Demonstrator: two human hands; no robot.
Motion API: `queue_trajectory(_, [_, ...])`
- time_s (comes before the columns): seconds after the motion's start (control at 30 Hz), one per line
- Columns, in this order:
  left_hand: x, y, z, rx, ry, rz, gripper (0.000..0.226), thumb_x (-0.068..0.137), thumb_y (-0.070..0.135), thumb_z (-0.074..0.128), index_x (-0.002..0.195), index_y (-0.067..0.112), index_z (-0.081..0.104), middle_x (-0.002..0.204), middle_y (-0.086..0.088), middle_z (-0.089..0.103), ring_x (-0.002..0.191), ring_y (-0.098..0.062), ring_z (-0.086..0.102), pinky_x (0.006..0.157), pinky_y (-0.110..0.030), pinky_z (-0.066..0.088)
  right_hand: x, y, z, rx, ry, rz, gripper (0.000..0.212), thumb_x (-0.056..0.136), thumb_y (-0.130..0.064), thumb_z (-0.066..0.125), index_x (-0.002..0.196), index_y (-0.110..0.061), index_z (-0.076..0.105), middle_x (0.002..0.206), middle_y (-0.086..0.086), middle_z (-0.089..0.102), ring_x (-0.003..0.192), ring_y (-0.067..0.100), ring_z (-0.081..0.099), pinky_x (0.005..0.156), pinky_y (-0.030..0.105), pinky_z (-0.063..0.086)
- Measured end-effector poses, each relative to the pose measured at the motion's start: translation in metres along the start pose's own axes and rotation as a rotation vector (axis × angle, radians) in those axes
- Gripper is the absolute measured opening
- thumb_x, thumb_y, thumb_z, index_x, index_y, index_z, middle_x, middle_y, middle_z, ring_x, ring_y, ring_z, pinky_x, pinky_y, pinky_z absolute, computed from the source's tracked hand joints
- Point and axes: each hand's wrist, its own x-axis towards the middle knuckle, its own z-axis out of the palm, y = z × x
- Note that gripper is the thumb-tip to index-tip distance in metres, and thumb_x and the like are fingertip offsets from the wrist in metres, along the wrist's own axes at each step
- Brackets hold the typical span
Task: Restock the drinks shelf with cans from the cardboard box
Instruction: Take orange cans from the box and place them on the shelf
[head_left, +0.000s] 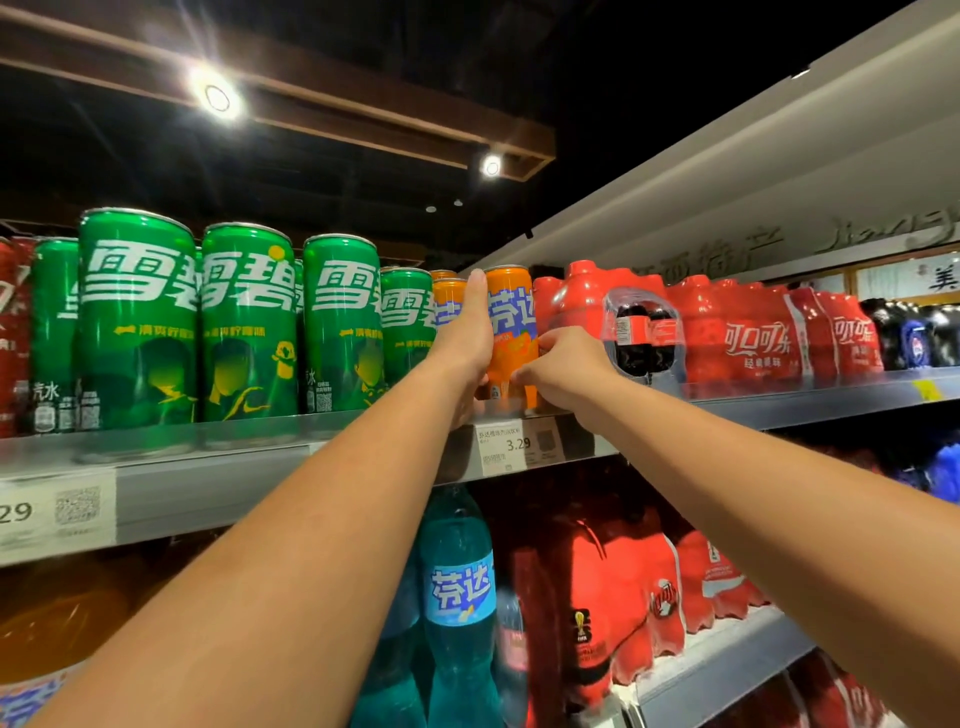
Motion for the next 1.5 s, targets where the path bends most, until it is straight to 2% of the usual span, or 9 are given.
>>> queue_trajectory(0.07, [-0.002,0.000,0.001,0.015,0.008,0.011,0.049,0.088,0.073,0.023,0.085,0.031,0.048,0.080,0.002,0.059,0.068,-0.011,0.060,0.045,-0.022,0.045,0.001,0.000,0.002,-0.022,0.008,0.014,0.026,0.082,-0.018,0.071,0.107,-0.011,0.066,0.103,0.009,0.067,0.092,0.024,0.064,0.082,0.039,0.056])
queue_trajectory(0.23, [-0.006,0.002,0.002,0.057,0.011,-0.044,0.078,0.086,0.076,0.023,0.121,0.014,0.053,0.082,0.002,0.062,0.068,-0.009,0.058,0.049,-0.025,0.041,-0.001,0.000,-0.002,-0.045,-0.027,0.019,0.027,0.084,-0.018,0.069,0.109,-0.008,0.063,0.105,0.010,0.066,0.095,0.026,0.064,0.084,0.039,0.055])
queue_trajectory(0.4, [-0.014,0.006,0.005,0.105,0.029,-0.054,0.082,0.088,0.073,0.024,0.135,0.010,0.046,0.130,-0.010,0.057,0.105,-0.021,0.054,0.077,-0.034,0.040,-0.009,-0.008,-0.014,-0.065,-0.112,0.005,0.025,0.087,-0.009,0.061,0.111,-0.004,0.059,0.104,0.012,0.063,0.090,0.025,0.060,0.067,0.031,0.051])
queue_trajectory(0.47, [-0.017,0.007,0.003,0.105,0.048,-0.041,0.080,0.090,0.071,0.024,0.135,0.009,0.048,0.129,-0.009,0.058,0.108,-0.020,0.055,0.087,-0.033,0.041,-0.011,-0.011,-0.019,-0.081,-0.149,-0.014,0.025,0.087,-0.008,0.058,0.111,-0.003,0.058,0.102,0.012,0.062,0.087,0.025,0.060,0.062,0.029,0.050])
queue_trajectory(0.57, [-0.025,0.010,0.006,0.204,0.140,0.030,0.072,0.092,0.066,0.026,0.124,0.010,0.056,0.111,-0.006,0.061,0.088,-0.013,0.054,0.082,-0.032,0.041,-0.017,-0.010,-0.030,-0.142,-0.210,-0.094,0.022,0.086,-0.011,0.058,0.107,-0.004,0.059,0.097,0.010,0.062,0.086,0.024,0.060,0.061,0.028,0.048])
queue_trajectory(0.77, [-0.057,0.017,-0.010,0.566,0.326,0.057,0.070,0.093,0.063,0.030,0.120,0.005,0.060,0.126,-0.015,0.058,0.116,-0.031,0.053,0.103,-0.040,0.038,-0.034,-0.013,-0.042,-0.359,-0.386,-0.224,0.012,0.089,-0.017,0.057,0.097,-0.011,0.051,0.086,0.004,0.054,0.077,0.019,0.053,0.056,0.024,0.040])
queue_trajectory(0.9, [-0.093,0.021,-0.024,0.839,0.334,0.102,0.047,0.095,0.055,0.037,0.068,0.020,0.054,0.086,-0.004,0.062,0.094,-0.028,0.056,0.075,-0.030,0.037,-0.054,-0.017,-0.044,-0.415,-0.367,-0.302,0.008,0.087,-0.017,0.055,0.082,-0.011,0.051,0.081,0.003,0.052,0.065,0.014,0.049,0.047,0.022,0.035])
queue_trajectory(1.1, [-0.156,0.021,-0.052,1.265,0.254,0.062,0.035,0.089,0.039,0.053,0.100,0.010,0.068,0.108,-0.013,0.067,0.099,-0.032,0.059,0.076,-0.031,0.045,-0.104,-0.037,-0.040,-0.644,-0.408,-0.417,0.009,0.085,-0.020,0.055,0.089,-0.012,0.052,0.089,0.009,0.052,0.077,0.027,0.052,0.063,0.028,0.040])
queue_trajectory(1.5, [-0.335,0.041,-0.165,1.575,0.193,-0.208,0.032,0.086,0.041,0.055,0.093,0.012,0.067,0.092,-0.006,0.064,0.087,-0.026,0.059,0.071,-0.033,0.049,-0.255,-0.117,-0.006,-0.585,-0.580,-0.551,0.023,0.082,-0.012,0.052,0.061,-0.010,0.044,0.062,0.007,0.045,0.054,0.019,0.043,0.046,0.023,0.032])
